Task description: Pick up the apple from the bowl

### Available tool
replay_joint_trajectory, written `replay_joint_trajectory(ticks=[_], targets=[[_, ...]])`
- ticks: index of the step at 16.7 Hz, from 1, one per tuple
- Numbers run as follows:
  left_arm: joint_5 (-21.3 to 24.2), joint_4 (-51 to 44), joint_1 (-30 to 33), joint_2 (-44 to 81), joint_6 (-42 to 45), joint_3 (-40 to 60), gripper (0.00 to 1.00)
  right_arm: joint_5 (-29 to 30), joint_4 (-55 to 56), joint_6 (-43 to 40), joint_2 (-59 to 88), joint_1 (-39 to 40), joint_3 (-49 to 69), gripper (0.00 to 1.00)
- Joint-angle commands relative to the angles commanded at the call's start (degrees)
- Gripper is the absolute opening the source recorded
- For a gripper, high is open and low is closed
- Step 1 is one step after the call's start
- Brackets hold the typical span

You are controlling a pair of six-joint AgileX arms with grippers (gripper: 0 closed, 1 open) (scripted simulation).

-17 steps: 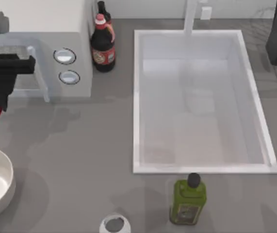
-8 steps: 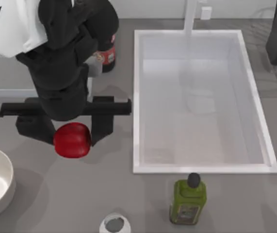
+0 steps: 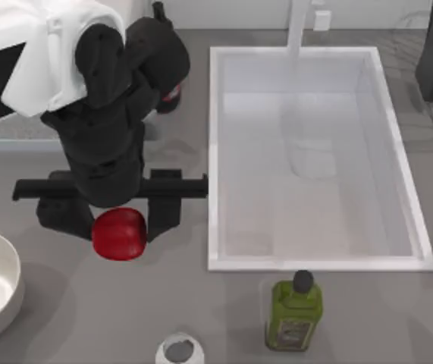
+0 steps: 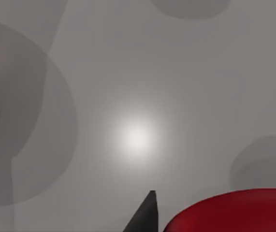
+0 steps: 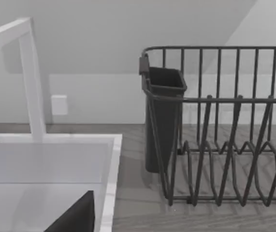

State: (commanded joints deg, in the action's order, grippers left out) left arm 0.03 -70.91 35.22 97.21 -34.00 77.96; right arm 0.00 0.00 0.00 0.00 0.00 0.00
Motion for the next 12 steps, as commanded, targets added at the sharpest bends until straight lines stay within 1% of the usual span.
replay_joint_trajectory(ticks=[4,6,11,12], targets=[[0.0,12.8,0.0,2.2,0.1,-9.3,0.00,0.0,0.0,0.0,0.0,0.0,0.0,1.00],[0.0,16.7,0.0,3.2,0.1,-13.0,0.00,0.0,0.0,0.0,0.0,0.0,0.0,1.00],[0.0,18.3,0.0,3.7,0.1,-14.4,0.00,0.0,0.0,0.0,0.0,0.0,0.0,1.00],[0.0,18.3,0.0,3.7,0.1,-14.4,0.08,0.0,0.0,0.0,0.0,0.0,0.0,1.00]])
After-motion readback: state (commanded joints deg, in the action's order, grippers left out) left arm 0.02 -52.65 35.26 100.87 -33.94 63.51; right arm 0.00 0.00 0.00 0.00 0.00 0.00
